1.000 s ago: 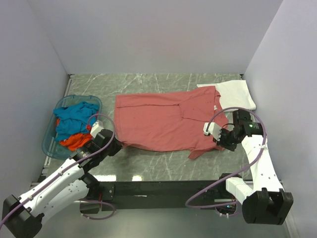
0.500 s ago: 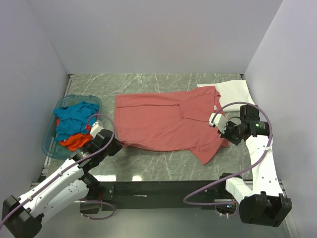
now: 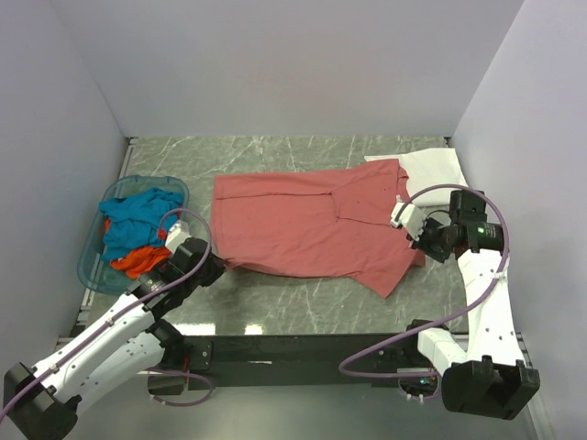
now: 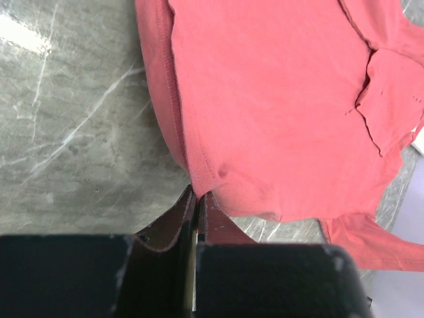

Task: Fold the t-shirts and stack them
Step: Fold the tshirt

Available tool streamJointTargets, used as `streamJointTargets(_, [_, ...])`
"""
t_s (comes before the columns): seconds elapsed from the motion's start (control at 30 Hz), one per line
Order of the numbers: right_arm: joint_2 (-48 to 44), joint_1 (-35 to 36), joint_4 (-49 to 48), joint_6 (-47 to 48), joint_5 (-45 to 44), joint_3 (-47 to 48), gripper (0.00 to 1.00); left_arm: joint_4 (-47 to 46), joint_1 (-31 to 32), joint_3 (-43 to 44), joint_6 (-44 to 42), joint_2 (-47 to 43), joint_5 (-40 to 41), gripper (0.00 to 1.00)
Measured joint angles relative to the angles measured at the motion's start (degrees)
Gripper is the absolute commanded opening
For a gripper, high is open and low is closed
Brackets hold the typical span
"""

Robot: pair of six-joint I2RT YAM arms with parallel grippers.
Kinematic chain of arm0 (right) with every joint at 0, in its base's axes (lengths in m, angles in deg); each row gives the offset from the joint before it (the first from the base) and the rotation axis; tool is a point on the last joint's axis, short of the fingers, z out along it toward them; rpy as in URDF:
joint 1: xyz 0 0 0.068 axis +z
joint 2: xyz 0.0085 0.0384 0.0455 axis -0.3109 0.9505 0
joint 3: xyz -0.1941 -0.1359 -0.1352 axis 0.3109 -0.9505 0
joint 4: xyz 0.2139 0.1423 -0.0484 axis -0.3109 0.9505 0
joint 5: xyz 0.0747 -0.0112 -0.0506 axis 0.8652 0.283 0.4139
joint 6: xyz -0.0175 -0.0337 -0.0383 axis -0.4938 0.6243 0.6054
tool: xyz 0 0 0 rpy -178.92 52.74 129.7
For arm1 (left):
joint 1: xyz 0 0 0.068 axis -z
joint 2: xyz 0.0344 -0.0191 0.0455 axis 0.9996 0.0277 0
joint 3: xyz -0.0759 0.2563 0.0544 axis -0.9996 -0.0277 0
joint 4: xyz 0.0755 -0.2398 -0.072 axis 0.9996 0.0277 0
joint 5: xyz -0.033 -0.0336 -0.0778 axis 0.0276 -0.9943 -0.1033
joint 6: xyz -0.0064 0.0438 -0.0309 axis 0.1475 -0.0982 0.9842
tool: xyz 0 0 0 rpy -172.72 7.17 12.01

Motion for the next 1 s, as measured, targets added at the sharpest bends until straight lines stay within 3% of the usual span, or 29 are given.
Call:
streamJointTargets(0.63, [8.61, -2.38, -5.35, -1.81, 0.7, 6.34, 0.0, 0.31, -1.77, 1.88, 0.39, 4.39, 3.56, 0.0])
streamJointTargets(1.0, [12.68, -3.02, -7.32, -3.13, 1.84, 9.77, 0.0, -0.87, -8.46, 3.23, 1.53, 4.83, -1.11, 0.0])
